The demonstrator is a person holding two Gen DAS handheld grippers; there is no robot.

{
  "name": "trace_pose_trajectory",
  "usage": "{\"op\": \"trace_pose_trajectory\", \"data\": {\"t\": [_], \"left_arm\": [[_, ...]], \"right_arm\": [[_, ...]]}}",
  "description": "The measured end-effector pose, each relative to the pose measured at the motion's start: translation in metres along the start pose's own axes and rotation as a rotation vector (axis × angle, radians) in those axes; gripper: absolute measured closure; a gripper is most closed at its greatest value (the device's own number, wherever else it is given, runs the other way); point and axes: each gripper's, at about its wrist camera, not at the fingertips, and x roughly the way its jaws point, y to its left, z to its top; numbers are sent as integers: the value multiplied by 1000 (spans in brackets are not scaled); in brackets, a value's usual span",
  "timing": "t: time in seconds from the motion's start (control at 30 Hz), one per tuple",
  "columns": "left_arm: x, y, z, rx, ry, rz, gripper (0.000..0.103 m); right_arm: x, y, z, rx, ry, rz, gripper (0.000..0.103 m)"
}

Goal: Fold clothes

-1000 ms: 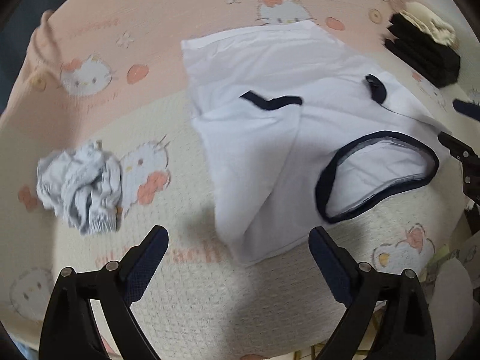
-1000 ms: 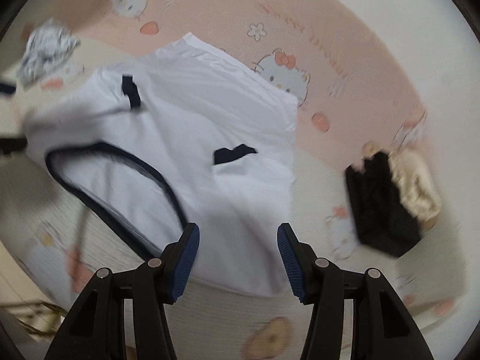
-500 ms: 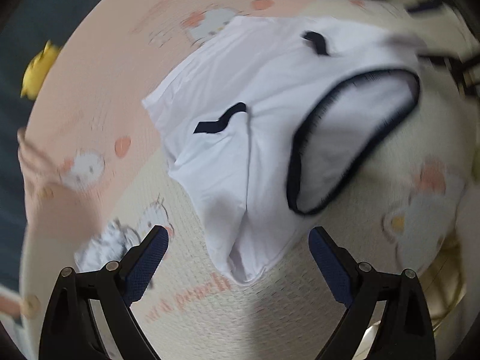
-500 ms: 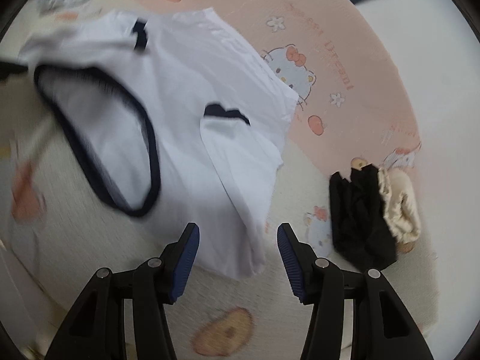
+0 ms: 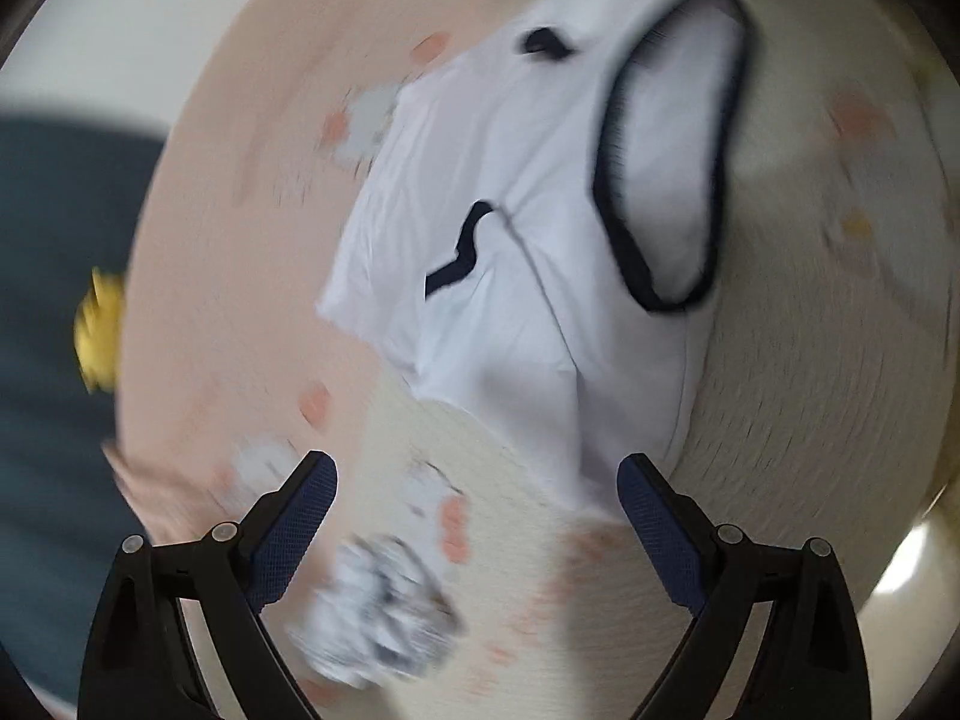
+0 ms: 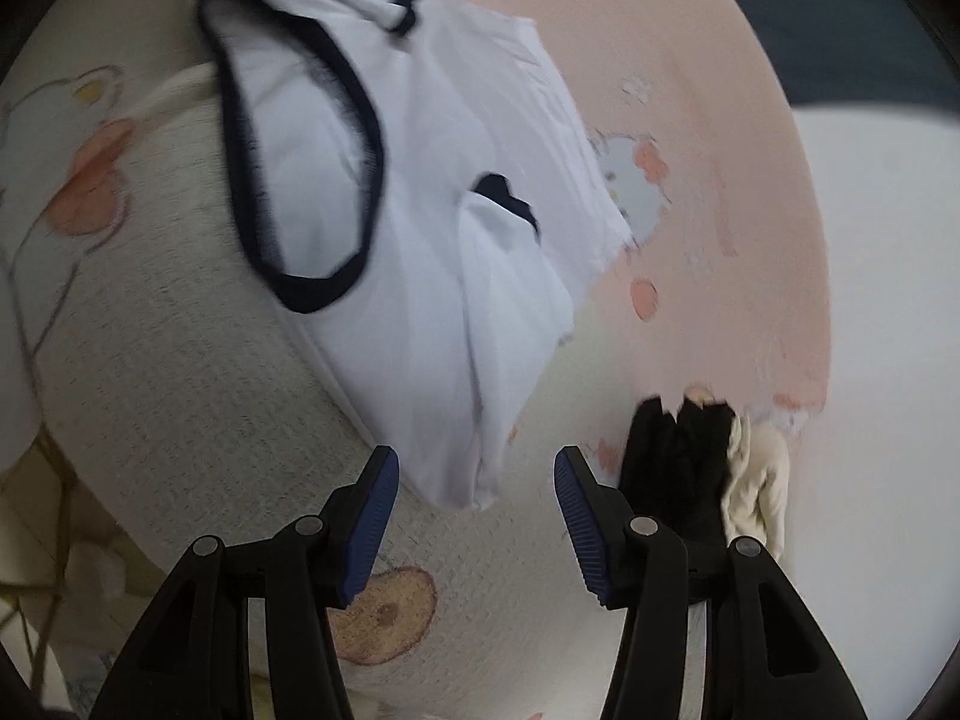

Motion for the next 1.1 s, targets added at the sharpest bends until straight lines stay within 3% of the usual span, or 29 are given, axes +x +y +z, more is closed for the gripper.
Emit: {"op": "trace_pose_trajectory", "data": {"t": [0.07, 0.2, 0.43, 0.67, 0.87, 0.97, 1.1], "left_arm": [[-3, -6, -1, 37, -17, -8, 8], [-9, -7, 5, -61, 0, -106, 8], [-11, -18, 15, -164, 24, -183, 8], [-8, -31, 34, -192, 5, -81, 8], [1, -24, 57, -215, -3, -68, 7], [-2, -28, 59, -151, -29, -38, 7], [3, -23, 47, -192, 12, -26, 7]], "right_arm": [[1, 5, 3, -39, -7, -12, 50], [5, 15, 7, -117, -19, -39, 50], [4, 25, -5, -199, -35, -58, 43], [9, 28, 3, -227, -66, -92, 38], [12, 29, 23, -212, -100, -119, 37], [13, 27, 23, -222, -117, -124, 37], [15, 24, 9, -228, -104, -155, 36]]}}
